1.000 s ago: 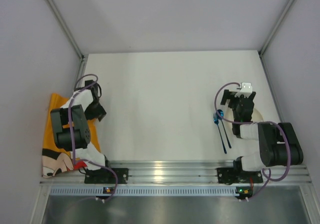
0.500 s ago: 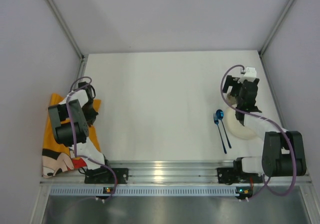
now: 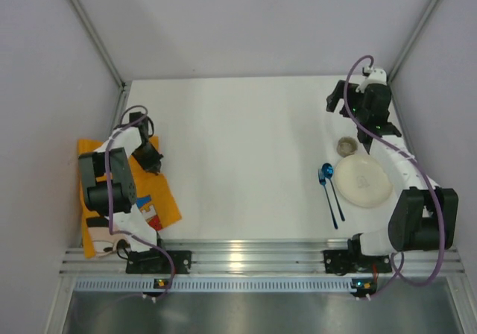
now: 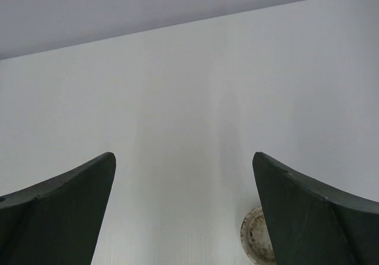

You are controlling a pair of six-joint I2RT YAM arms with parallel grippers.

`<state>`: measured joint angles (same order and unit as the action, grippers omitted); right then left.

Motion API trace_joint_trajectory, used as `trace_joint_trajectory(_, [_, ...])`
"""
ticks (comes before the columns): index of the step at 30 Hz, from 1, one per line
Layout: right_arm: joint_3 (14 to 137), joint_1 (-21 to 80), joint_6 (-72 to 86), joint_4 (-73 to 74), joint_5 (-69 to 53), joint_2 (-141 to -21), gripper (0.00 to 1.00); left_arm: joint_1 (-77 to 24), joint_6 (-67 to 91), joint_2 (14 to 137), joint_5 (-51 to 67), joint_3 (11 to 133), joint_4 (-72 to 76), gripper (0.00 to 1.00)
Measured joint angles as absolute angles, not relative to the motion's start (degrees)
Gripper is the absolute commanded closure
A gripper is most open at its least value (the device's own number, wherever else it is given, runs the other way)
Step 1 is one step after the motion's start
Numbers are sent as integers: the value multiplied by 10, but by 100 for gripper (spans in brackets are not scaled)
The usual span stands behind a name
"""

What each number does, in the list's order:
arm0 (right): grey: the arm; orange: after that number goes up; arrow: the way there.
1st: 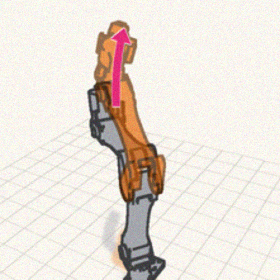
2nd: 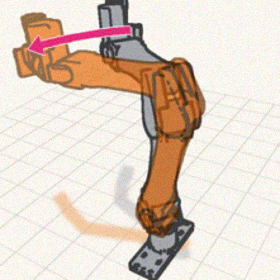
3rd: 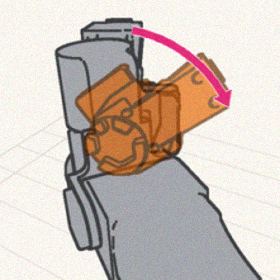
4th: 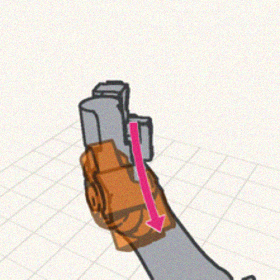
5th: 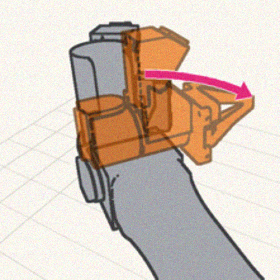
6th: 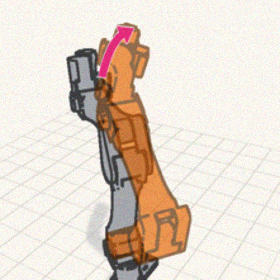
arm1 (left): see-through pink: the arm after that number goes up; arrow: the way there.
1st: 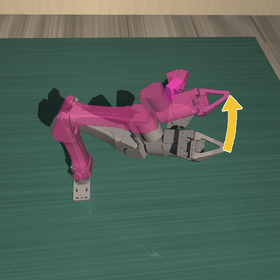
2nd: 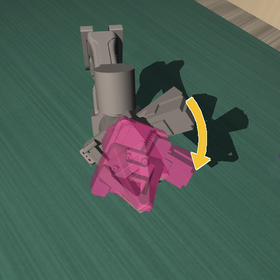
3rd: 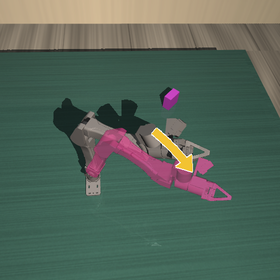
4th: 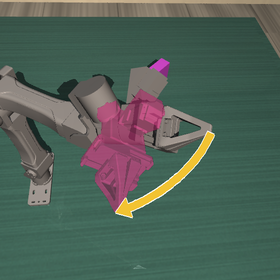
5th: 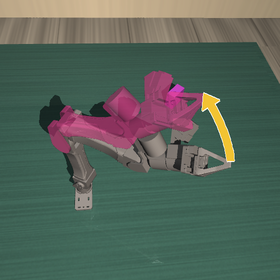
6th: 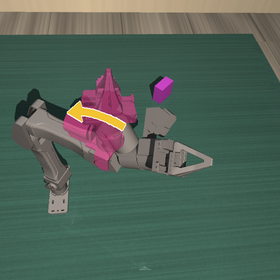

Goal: Set the dinner table for one person

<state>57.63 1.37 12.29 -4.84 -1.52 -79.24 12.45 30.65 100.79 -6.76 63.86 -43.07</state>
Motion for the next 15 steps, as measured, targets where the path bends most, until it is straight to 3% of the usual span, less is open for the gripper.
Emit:
trace_joint_trajectory(6, [682, 15, 152, 69, -62, -840, 0, -49, 373, 1054, -12, 778, -424, 100])
trace_joint_trajectory(15, [683, 27, 151, 188, -56, -775, 0, -229, 437, 1258, 37, 1071, -427, 100])
